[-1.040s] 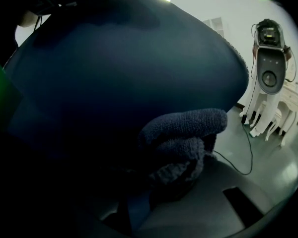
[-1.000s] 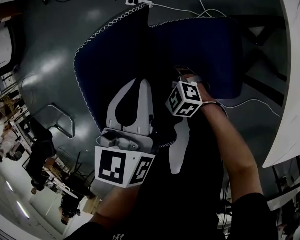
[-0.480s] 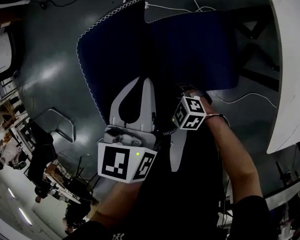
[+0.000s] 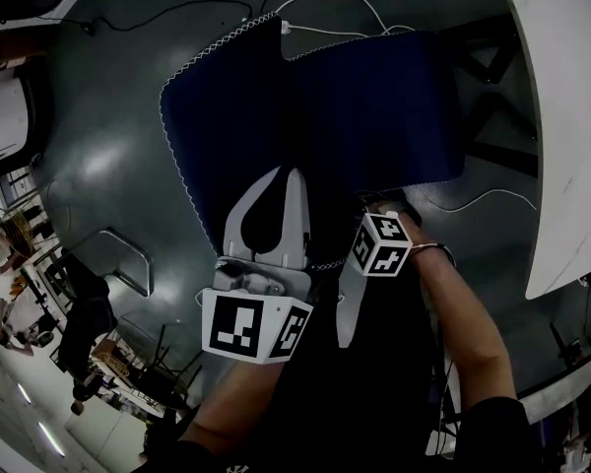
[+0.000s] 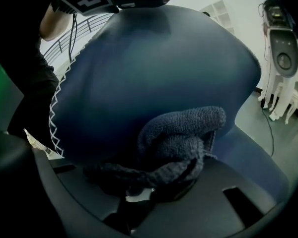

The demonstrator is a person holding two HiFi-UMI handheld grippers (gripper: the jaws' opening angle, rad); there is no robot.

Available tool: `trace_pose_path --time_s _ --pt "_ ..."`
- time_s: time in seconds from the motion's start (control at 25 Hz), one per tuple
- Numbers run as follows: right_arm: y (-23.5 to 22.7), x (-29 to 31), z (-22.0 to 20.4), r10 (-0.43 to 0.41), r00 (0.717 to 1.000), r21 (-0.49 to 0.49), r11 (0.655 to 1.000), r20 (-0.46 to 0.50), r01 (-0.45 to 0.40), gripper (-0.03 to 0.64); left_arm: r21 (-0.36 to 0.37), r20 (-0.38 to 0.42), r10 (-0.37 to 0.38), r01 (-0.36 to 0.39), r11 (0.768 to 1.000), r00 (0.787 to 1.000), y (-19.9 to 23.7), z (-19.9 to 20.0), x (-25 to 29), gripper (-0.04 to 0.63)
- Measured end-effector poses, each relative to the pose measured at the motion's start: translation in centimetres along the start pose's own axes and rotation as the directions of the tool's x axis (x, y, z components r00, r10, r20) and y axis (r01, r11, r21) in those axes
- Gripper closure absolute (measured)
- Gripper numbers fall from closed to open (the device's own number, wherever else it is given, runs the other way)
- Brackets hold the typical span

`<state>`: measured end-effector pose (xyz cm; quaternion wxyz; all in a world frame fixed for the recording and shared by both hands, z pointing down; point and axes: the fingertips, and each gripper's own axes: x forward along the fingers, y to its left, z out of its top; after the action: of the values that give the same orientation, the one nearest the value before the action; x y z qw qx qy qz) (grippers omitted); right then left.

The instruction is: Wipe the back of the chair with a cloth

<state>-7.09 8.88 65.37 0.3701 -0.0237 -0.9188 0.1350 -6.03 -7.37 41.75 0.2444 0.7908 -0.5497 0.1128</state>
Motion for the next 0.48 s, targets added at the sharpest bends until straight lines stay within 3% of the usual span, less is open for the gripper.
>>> trace_pose_path --time_s 0.2,0.48 --pt "-4.2 -1.2 1.5 -0.087 0.995 0.044 0.995 0.054 0.085 0.534 0.014 0.004 0.005 -0.005 1.0 1.0 0.4 0.6 0.8 0.586" --pt "-13.0 -3.6 6.6 -0.224 0.964 0.042 0.975 0.14 0.22 0.534 0.016 0.002 0.051 -0.051 0.999 0.999 1.9 2.0 2.5 0.586"
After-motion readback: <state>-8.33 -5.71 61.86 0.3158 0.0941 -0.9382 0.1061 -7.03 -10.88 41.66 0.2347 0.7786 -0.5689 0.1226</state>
